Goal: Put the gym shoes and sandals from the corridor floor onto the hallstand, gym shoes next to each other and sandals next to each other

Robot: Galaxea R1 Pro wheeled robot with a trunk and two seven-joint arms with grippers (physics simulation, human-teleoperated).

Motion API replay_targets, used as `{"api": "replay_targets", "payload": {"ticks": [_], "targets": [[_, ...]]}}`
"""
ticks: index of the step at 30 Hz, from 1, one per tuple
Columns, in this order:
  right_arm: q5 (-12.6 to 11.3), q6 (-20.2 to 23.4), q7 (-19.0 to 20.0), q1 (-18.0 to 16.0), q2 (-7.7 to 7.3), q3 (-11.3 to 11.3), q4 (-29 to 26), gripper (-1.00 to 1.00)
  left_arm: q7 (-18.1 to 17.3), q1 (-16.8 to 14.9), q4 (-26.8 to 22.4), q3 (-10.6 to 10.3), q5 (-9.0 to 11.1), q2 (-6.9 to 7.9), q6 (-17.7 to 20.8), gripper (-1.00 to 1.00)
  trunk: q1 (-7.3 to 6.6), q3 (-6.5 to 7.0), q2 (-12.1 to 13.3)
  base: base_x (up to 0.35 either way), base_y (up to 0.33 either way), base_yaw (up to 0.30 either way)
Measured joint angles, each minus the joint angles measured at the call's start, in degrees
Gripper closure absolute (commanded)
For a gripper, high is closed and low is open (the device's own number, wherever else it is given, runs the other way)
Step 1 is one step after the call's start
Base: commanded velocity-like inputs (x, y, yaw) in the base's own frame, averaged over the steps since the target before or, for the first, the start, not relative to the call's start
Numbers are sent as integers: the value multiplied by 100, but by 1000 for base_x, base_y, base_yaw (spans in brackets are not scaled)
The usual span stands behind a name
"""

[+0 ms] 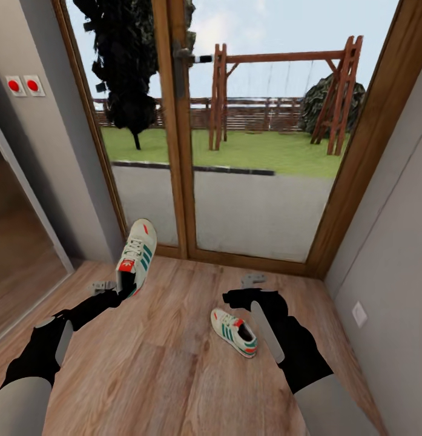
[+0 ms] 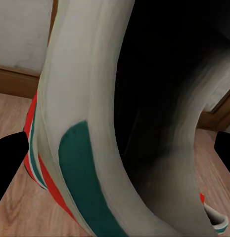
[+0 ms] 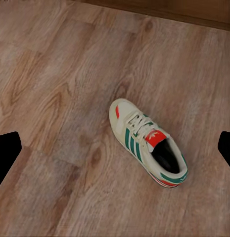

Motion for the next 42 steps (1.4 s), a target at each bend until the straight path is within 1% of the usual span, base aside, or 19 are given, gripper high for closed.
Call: {"api": "replay_targets", "payload": {"ticks": [8,14,19,27,32,42], "targets": [[-9,2,1,-1,3,-5,-25,-100,-1,0,-2,-1,10,0,3,100,3,0,0,28,-19,0],[-7,1,0,-2,3,7,-26,-100,0,0,0,-2,9,0,1,100,1,0,0,139,-203,11],[-4,0,0,-2,2,6,-32,-100,0,1,-1,9,16,0,7,100,0,-6,0,249,-223,154],[-8,-2,1,-1,3,5,-34,-100,-1,0,-3,12,18,0,12,100,1,-7,0,108,-24,10],[-8,-1,0,-1,2,4,-34,-100,-1,0,-2,6,17,0,9,100,-1,-7,0,282,-75,24],[-8,0,-1,-2,3,1,-33,-100,0,1,-2,6,18,1,7,100,0,-7,0,279,-207,237]]}}
